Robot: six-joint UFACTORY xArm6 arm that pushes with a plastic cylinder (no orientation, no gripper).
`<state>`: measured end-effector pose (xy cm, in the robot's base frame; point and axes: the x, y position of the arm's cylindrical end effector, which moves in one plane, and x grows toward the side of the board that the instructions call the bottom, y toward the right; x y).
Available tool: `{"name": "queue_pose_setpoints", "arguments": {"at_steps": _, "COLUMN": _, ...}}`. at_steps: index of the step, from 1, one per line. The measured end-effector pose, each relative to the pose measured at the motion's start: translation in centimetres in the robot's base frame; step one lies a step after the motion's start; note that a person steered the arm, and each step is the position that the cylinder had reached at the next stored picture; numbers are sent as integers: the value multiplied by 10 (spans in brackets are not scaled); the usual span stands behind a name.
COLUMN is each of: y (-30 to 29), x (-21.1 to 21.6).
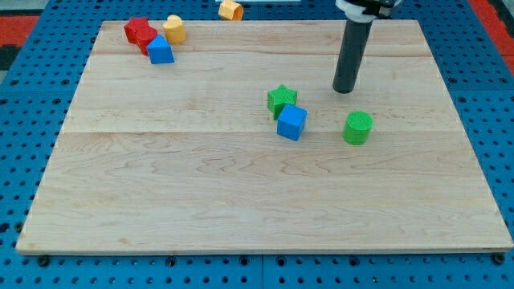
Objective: Move the green star below the blue triangle
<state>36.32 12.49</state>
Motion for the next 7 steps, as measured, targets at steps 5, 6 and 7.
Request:
{"name": "queue_pose_setpoints", "arguments": {"at_steps": 5, "y": -231, "x": 24}}
{"name": "queue_pose_setpoints", "arguments": {"at_steps": 6, "y": -234, "x": 23}}
{"name": "queue_pose_setpoints", "arguments": {"at_steps": 7, "y": -232, "x": 25}}
